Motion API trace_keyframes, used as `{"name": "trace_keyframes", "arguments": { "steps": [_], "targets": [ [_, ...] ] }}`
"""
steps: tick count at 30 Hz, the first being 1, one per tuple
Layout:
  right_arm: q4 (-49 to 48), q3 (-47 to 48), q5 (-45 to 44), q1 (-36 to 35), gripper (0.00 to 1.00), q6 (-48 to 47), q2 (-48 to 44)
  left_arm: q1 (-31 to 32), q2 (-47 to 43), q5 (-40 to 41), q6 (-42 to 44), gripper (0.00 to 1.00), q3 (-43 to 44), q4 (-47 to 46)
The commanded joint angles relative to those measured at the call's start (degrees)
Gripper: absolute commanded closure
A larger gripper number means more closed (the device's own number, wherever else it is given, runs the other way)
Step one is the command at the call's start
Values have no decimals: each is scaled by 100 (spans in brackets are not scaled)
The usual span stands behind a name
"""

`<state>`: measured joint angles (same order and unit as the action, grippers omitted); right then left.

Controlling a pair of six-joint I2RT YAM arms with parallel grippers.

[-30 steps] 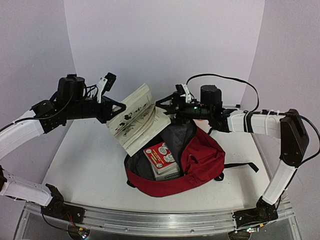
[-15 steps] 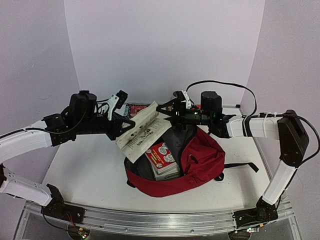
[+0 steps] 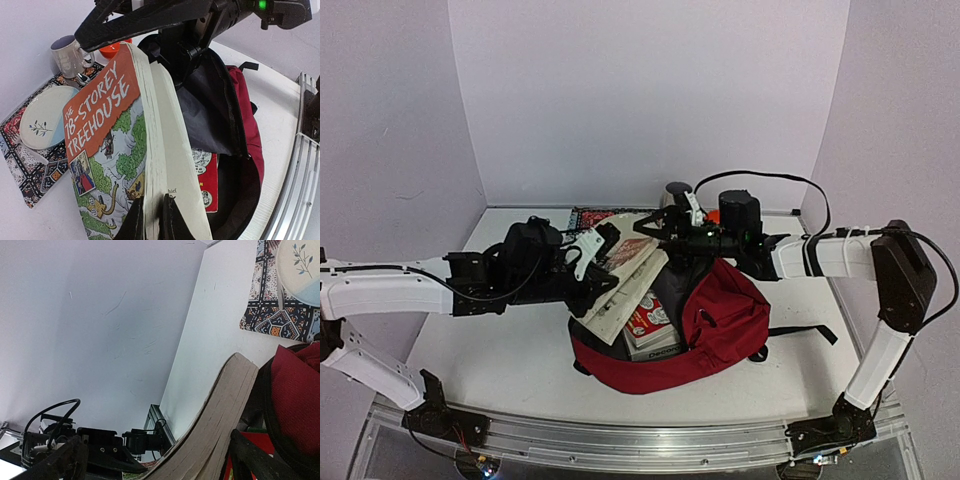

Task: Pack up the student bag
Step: Pass from the left arm to the right

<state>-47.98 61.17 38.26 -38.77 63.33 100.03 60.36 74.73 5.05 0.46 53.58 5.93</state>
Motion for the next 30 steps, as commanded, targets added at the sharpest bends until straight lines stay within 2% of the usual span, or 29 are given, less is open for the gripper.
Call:
{"name": "trace_keyframes", "arguments": {
  "steps": [1,6,13,16,18,20,24,28,30],
  "targets": [
    [11,140,287,-141,6,-206,7,320,78,568,474,100,213,-786],
    [531,326,347,-159,25,-468,30,622,284,1160,737,100,287,-766],
    [887,465,445,-168,65,-699,14,976,561,1874,1004,100,381,-741],
    [891,504,472,-166,84,-728,-20,1088,584,2105,1076,95,404,-723],
    [894,539,472,-169,94,-757,-55,1144,558,2217,1096,86,415,-685],
    [895,574,474,-158,100,-777,-93,1157,492,2322,1062,74,416,-640],
    [884,651,472,-134,100,-835,-217,1160,234,2565,851,48,350,-628],
    [839,663,320,-37,100,-922,-419,1146,-62,2834,462,30,230,-628],
    [717,617,181,15,100,-952,-572,1105,-151,2899,288,25,201,-628]
  ]
}}
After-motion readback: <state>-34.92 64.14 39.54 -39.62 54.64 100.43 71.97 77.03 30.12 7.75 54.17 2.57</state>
